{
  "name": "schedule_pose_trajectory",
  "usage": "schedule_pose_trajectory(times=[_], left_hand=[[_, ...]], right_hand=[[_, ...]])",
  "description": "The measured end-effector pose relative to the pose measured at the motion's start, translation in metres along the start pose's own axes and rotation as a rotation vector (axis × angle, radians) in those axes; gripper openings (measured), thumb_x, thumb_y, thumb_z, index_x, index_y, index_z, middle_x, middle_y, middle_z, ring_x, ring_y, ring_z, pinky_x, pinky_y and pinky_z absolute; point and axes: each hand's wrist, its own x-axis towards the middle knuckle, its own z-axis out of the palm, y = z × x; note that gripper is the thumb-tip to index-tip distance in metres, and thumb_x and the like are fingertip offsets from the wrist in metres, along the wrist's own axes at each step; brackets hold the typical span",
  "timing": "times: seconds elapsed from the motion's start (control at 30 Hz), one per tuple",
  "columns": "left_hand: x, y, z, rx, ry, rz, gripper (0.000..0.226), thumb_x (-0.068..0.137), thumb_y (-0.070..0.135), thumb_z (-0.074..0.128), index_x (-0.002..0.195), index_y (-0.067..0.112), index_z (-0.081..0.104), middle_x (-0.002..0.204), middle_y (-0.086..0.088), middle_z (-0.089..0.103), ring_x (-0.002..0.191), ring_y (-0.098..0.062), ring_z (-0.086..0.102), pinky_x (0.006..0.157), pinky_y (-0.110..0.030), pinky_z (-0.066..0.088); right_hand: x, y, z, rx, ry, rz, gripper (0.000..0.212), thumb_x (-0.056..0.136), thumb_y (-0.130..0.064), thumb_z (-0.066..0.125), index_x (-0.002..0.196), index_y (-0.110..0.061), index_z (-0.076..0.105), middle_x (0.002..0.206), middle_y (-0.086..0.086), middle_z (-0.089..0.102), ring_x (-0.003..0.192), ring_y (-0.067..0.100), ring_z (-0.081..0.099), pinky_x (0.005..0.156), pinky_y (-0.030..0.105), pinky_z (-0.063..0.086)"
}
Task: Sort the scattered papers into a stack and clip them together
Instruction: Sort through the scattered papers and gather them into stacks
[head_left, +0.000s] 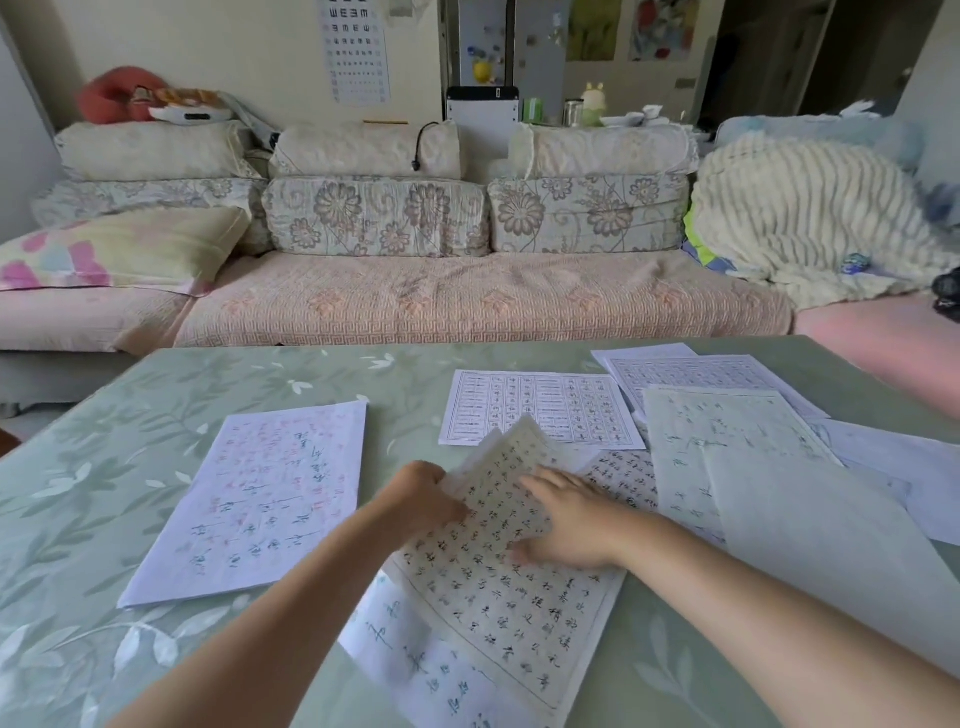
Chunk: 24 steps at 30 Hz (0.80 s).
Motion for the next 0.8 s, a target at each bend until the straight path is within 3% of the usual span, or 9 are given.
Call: schedule_pose_trajectory(times=[0.1,0.17,0.23,0.3,0.37,0.43,0.53,0.63,0.8], left_hand=[[-0.007,-0.005,-0.024,-0.047,0.009,0.066,0.028,0.081,0.02,0.076,0.108,0.021,0.067,0.097,-0.003,0.071,0.084,-0.022,0.069,0.081,-0.036,0.058],[-0.013,-0.011,-0.042,-0.131,0.014,0.113,0.027,0.085,0.017,0.072,0.109,0.025,0.064,0.099,-0.001,0.071,0.085,-0.021,0.07,0.075,-0.033,0.057],[-0.018,-0.02,-0.058,-0.257,0.048,0.144,0.026,0.087,0.014,0.069,0.11,0.024,0.064,0.095,-0.002,0.073,0.082,-0.022,0.071,0.069,-0.031,0.056],[-0.019,-0.031,-0.068,-0.5,0.063,0.13,0.025,0.088,0.01,0.068,0.111,0.018,0.065,0.096,-0.01,0.075,0.084,-0.031,0.073,0.075,-0.045,0.059],[-0.018,-0.037,-0.069,-0.759,0.024,0.106,0.028,0.089,0.002,0.064,0.115,0.012,0.063,0.103,-0.019,0.072,0.093,-0.038,0.07,0.084,-0.057,0.054],[-0.016,-0.038,-0.064,-0.871,-0.024,0.098,0.028,0.091,-0.003,0.058,0.117,0.007,0.06,0.109,-0.023,0.069,0.099,-0.041,0.068,0.086,-0.057,0.053],[-0.015,-0.031,-0.051,-0.883,-0.093,0.115,0.026,0.092,-0.005,0.054,0.116,0.004,0.058,0.111,-0.027,0.067,0.1,-0.043,0.067,0.084,-0.058,0.054],[-0.01,-0.022,-0.04,-0.843,-0.067,0.123,0.022,0.09,-0.007,0.056,0.11,0.002,0.06,0.105,-0.025,0.07,0.096,-0.042,0.068,0.084,-0.059,0.054],[0.001,0.001,-0.017,-0.483,-0.023,0.255,0.019,0.086,0.001,0.066,0.096,0.017,0.07,0.09,-0.002,0.076,0.083,-0.018,0.073,0.079,-0.036,0.06]], right_hand=[[-0.002,0.001,-0.004,0.103,0.085,0.01,0.114,0.072,-0.085,0.053,0.158,-0.033,0.0,0.166,-0.008,-0.006,0.153,0.021,-0.002,0.122,0.052,0.007],[-0.002,0.001,-0.006,0.194,0.218,0.012,0.11,0.077,-0.076,0.058,0.158,-0.029,0.001,0.166,-0.006,-0.001,0.153,0.021,0.003,0.123,0.047,0.009],[-0.001,-0.001,-0.011,0.433,0.374,0.047,0.107,0.082,-0.063,0.066,0.159,-0.023,0.002,0.165,-0.001,0.009,0.151,0.021,0.013,0.122,0.043,0.018],[0.003,-0.005,-0.017,0.702,0.51,0.144,0.106,0.082,-0.056,0.07,0.158,-0.019,0.008,0.162,0.004,0.02,0.148,0.024,0.023,0.118,0.042,0.026],[0.007,-0.009,-0.021,0.916,0.527,0.224,0.105,0.082,-0.055,0.072,0.158,-0.019,0.01,0.162,0.006,0.023,0.147,0.027,0.026,0.118,0.044,0.027],[0.01,-0.013,-0.02,1.133,0.427,0.206,0.106,0.077,-0.054,0.077,0.157,-0.018,0.017,0.159,0.008,0.031,0.144,0.029,0.033,0.118,0.048,0.028],[0.012,-0.017,-0.015,1.225,0.273,0.21,0.109,0.068,-0.049,0.086,0.151,-0.01,0.028,0.153,0.007,0.041,0.14,0.028,0.038,0.118,0.048,0.026],[0.014,-0.009,-0.016,1.162,0.299,0.252,0.105,0.071,-0.038,0.087,0.151,-0.006,0.028,0.155,0.009,0.038,0.141,0.028,0.038,0.118,0.045,0.028],[0.007,0.032,-0.032,1.109,0.389,0.388,0.095,0.077,-0.025,0.085,0.15,-0.002,0.03,0.155,0.016,0.037,0.142,0.032,0.036,0.115,0.043,0.03]])
